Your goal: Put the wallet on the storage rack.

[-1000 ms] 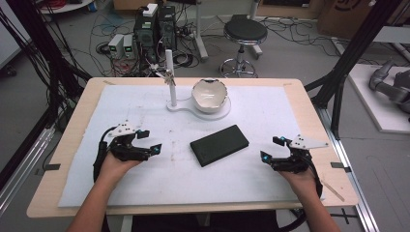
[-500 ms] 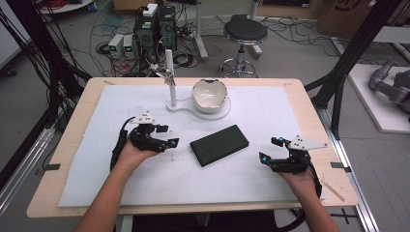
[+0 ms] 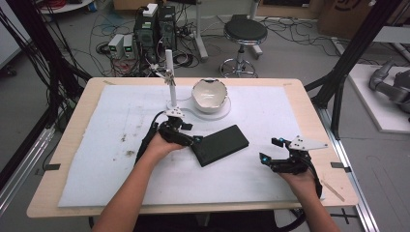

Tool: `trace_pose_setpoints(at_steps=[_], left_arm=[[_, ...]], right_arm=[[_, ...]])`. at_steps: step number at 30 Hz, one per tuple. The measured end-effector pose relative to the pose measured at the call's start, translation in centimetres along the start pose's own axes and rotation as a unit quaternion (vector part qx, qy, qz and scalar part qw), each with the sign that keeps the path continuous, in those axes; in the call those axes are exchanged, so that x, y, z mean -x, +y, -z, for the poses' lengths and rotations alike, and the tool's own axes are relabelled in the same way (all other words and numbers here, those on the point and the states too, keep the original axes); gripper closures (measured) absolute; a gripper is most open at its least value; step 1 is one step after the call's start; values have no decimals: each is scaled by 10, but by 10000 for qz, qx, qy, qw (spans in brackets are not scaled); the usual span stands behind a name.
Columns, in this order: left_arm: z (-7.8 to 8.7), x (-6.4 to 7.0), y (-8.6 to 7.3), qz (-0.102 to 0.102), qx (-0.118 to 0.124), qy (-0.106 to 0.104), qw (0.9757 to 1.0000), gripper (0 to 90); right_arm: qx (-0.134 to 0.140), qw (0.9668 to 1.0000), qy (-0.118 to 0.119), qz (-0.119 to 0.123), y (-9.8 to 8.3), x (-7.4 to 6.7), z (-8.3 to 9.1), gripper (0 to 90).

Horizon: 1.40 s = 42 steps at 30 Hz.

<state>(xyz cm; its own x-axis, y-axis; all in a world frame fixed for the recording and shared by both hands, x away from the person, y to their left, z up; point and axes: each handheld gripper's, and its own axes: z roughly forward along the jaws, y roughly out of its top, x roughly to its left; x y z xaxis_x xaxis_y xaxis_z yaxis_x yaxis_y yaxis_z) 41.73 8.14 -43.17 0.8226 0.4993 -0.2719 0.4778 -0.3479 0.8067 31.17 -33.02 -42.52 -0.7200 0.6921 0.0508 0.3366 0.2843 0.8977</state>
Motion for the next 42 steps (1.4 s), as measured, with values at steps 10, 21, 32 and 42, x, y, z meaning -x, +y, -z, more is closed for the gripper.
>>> trace_pose_setpoints(at_steps=[10, 21, 32, 42], left_arm=[[-22, 5, -7, -107, -522, -156, 9985, 194], [-26, 13, -11, -320, -572, -411, 9970, 283], [-20, 4, -11, -214, -464, -499, 9974, 498], [-13, 1, -9, -175, -367, -512, 9979, 764]], right_arm=[[-13, 10000, 34, 19, 1, -2, -1, 184], [-11, 10000, 31, 41, 1, -2, -2, 184], [-48, 9999, 63, 143, 3, -7, -5, 184], [-80, 9996, 80, 250, 4, -11, -5, 184]])
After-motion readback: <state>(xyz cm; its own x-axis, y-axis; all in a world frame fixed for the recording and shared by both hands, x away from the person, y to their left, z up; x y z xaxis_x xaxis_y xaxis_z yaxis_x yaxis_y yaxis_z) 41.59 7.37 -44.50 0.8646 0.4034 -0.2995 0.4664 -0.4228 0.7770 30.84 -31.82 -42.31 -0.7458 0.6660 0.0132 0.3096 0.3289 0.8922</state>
